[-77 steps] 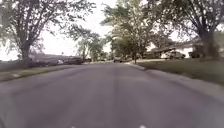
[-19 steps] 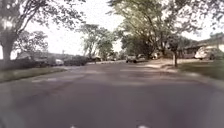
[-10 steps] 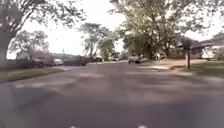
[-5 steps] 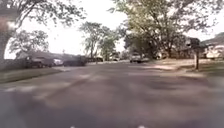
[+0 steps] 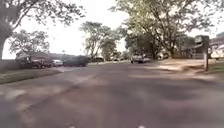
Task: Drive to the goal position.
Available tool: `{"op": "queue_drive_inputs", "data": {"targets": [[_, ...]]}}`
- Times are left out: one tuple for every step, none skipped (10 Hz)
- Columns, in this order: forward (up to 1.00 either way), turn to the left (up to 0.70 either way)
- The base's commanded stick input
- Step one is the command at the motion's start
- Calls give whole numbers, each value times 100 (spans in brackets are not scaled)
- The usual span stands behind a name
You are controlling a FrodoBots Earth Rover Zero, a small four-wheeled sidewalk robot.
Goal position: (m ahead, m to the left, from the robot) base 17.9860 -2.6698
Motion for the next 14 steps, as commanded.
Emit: {"op": "queue_drive_inputs", "data": {"targets": [[100, 0], [100, 0], [100, 0], [100, 0], [100, 0], [100, 0], [100, 0], [100, 0], [100, 0], [100, 0], [100, 0], [100, 0], [100, 0], [100, 0]]}}
